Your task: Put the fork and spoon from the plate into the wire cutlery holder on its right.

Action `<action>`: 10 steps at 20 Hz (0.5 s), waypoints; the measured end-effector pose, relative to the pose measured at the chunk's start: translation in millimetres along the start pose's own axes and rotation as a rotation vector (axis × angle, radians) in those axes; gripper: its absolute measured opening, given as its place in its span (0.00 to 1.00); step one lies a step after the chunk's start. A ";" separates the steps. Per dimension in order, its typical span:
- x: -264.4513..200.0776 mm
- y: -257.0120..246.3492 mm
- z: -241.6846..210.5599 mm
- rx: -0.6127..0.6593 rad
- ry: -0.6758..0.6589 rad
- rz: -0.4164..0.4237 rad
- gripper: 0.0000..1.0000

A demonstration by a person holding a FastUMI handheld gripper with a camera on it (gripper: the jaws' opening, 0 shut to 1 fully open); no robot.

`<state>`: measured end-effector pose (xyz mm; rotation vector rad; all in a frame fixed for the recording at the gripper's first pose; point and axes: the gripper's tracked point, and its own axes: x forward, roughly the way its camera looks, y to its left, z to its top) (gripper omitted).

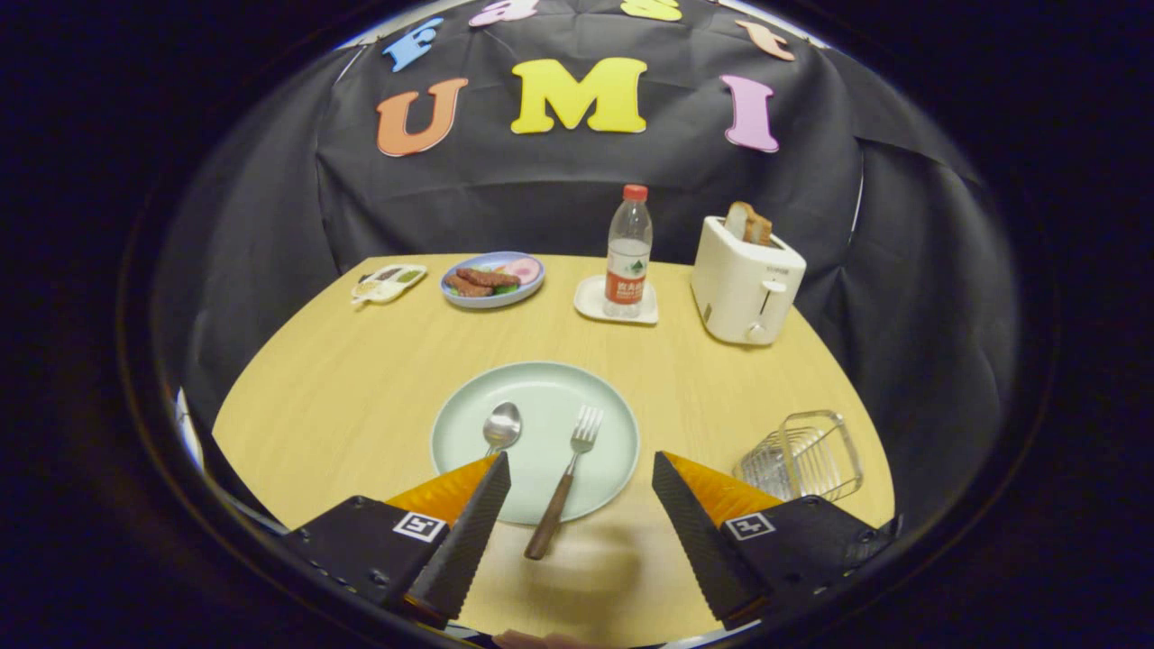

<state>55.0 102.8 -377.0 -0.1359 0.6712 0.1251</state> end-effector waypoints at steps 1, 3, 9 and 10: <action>7.7 3.0 -6.9 0.017 0.012 -0.007 0.96; 21.6 11.0 -15.9 0.054 0.036 -0.014 0.96; 53.0 14.9 -36.0 0.088 0.108 -0.052 0.70; 55.7 12.3 -35.2 0.089 0.119 -0.063 0.61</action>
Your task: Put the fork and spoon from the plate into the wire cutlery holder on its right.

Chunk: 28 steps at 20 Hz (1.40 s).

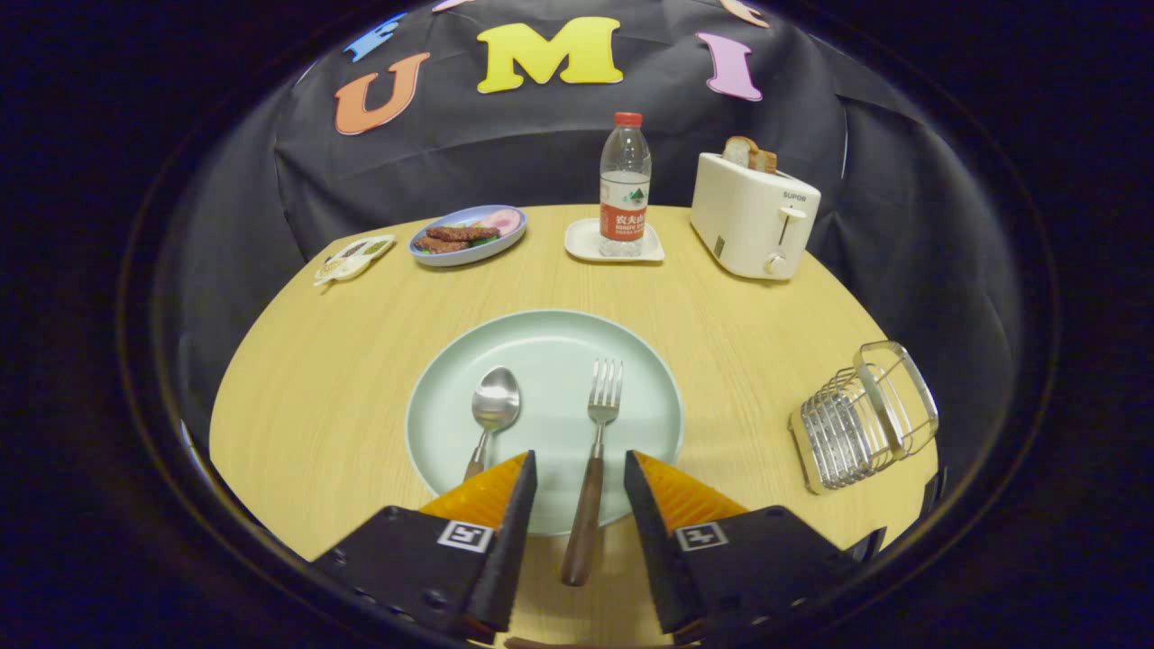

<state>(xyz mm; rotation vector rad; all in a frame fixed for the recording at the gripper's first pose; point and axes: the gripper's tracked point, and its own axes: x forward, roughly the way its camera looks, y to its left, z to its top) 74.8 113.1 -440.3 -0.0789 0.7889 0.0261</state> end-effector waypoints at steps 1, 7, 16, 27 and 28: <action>3.3 -0.7 -1.7 -0.001 0.006 0.000 0.53; 15.6 -9.7 -7.8 0.042 0.060 -0.009 0.22; 4.2 -18.5 -4.7 -0.038 0.061 0.006 0.05; -80.1 -75.0 27.5 -0.115 0.027 0.070 0.05; -87.8 -85.6 30.4 -0.118 0.022 0.065 0.05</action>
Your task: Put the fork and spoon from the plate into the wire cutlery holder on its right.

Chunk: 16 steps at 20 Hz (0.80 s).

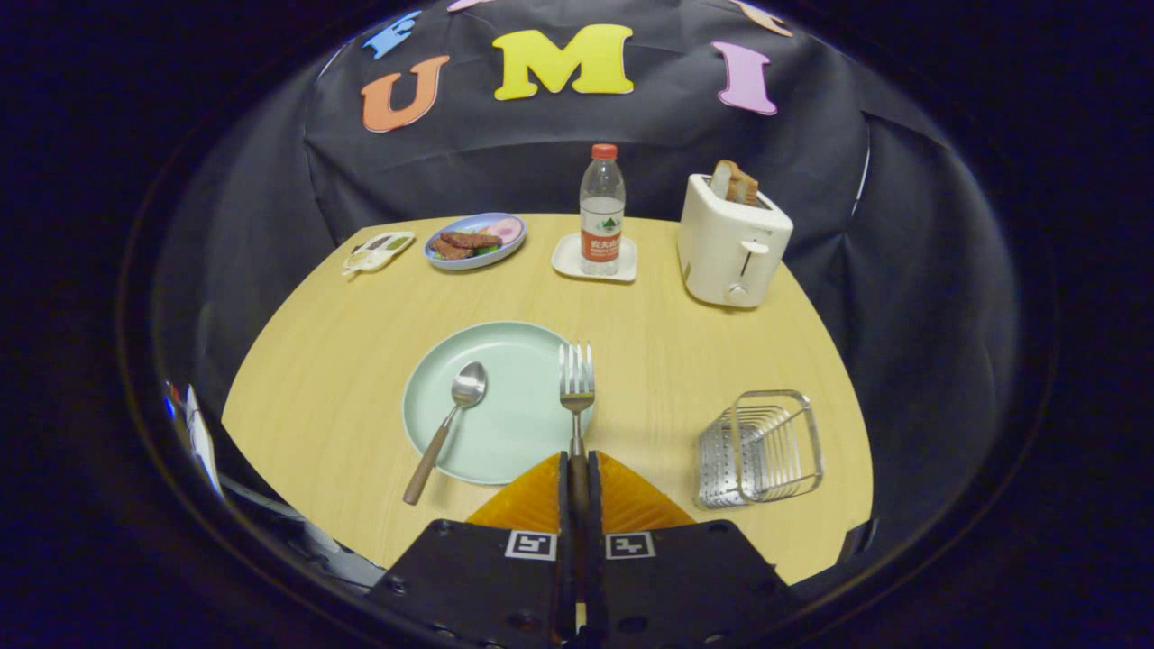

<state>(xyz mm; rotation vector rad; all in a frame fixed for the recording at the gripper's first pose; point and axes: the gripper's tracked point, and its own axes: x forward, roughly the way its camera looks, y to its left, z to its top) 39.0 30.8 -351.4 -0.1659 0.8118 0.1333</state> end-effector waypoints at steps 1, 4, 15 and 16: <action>-7.8 -9.0 1.0 -0.001 -0.002 -0.001 0.05; -27.2 -39.1 4.1 -0.006 -0.015 -0.013 0.05; -51.1 -110.5 -17.7 0.061 0.127 -0.039 0.05; -52.0 -113.7 -20.6 0.069 0.152 -0.038 0.05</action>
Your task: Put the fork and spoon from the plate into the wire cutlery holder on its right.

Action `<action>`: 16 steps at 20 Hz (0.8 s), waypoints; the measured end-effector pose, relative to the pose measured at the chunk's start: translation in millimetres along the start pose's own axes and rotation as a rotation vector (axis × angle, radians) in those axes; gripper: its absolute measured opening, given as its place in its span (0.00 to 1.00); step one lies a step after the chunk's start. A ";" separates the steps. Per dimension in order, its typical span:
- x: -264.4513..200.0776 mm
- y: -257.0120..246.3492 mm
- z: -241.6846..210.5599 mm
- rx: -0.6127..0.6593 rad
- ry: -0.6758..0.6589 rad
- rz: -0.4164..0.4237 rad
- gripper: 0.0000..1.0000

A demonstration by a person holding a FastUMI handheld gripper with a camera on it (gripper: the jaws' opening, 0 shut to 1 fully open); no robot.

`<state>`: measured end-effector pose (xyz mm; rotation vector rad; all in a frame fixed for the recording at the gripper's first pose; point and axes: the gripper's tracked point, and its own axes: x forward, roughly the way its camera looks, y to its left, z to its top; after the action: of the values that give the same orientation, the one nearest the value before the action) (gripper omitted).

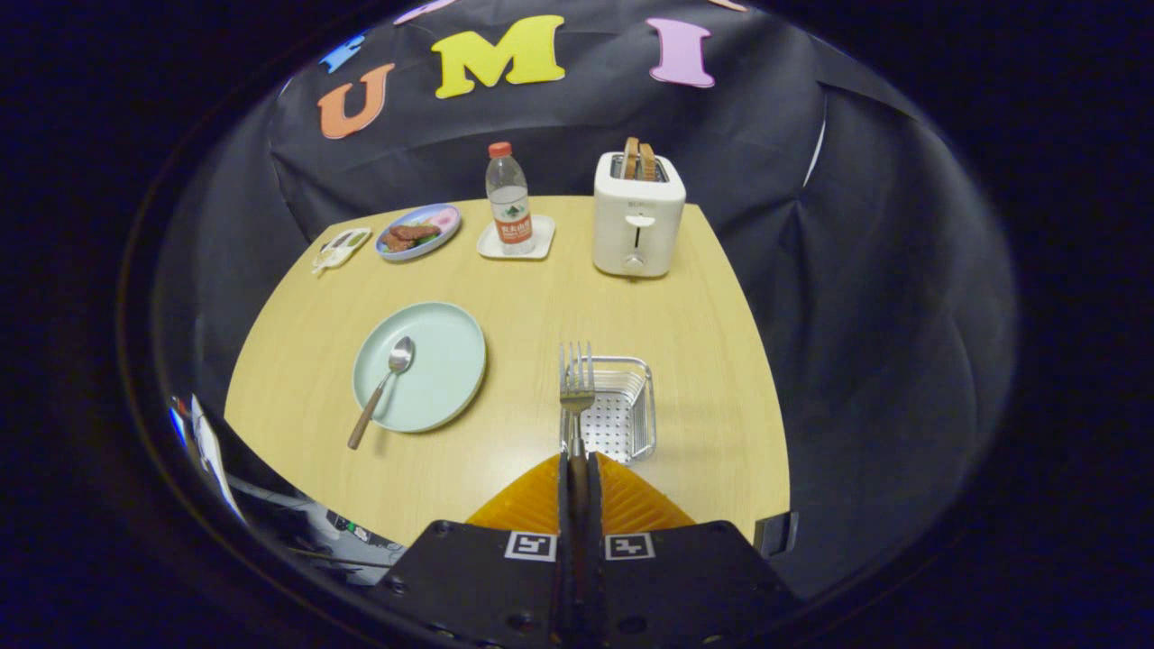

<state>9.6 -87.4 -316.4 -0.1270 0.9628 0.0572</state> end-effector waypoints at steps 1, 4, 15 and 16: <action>0.6 -5.1 -3.2 0.004 0.028 -0.007 0.05; 4.6 -15.6 -3.8 0.002 0.086 -0.018 0.05; 15.6 -16.0 -8.0 0.008 0.373 0.009 0.05; 18.1 -15.3 -8.4 0.020 0.387 0.015 0.05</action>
<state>14.6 -103.8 -334.8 -0.1149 1.3508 0.0373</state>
